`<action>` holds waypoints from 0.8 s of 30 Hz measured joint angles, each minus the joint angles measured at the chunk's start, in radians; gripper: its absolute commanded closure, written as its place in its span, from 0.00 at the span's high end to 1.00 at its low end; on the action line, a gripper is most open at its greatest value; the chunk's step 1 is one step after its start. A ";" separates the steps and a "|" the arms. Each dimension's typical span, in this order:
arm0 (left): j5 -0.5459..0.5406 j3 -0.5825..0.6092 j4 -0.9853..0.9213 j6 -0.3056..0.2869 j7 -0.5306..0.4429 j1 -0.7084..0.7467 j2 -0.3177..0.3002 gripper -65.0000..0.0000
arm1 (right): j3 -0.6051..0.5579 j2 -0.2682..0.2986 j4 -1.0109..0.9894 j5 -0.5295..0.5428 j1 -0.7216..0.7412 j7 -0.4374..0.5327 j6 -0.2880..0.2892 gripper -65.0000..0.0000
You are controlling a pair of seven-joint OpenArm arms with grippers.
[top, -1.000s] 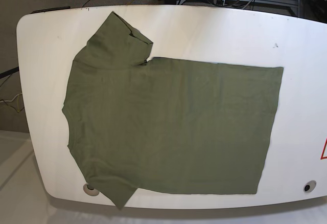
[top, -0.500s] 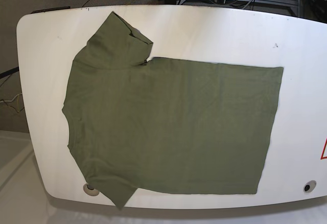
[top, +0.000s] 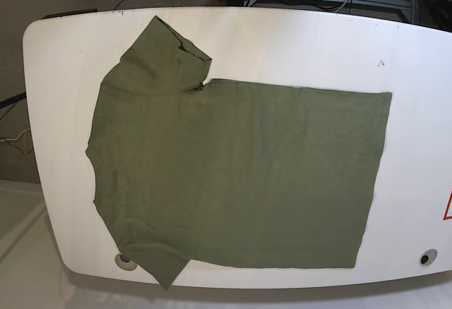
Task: Fold the T-shirt properly
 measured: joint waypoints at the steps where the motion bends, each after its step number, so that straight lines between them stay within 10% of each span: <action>1: 0.000 0.000 0.005 0.000 -0.002 0.007 -0.002 0.00 | 0.000 0.006 0.014 0.000 -0.011 0.002 -0.003 0.00; 24: -0.003 0.006 -0.162 -0.002 -0.004 -0.080 -0.015 0.00 | -0.011 -0.051 -0.294 -0.015 0.190 0.018 0.002 0.00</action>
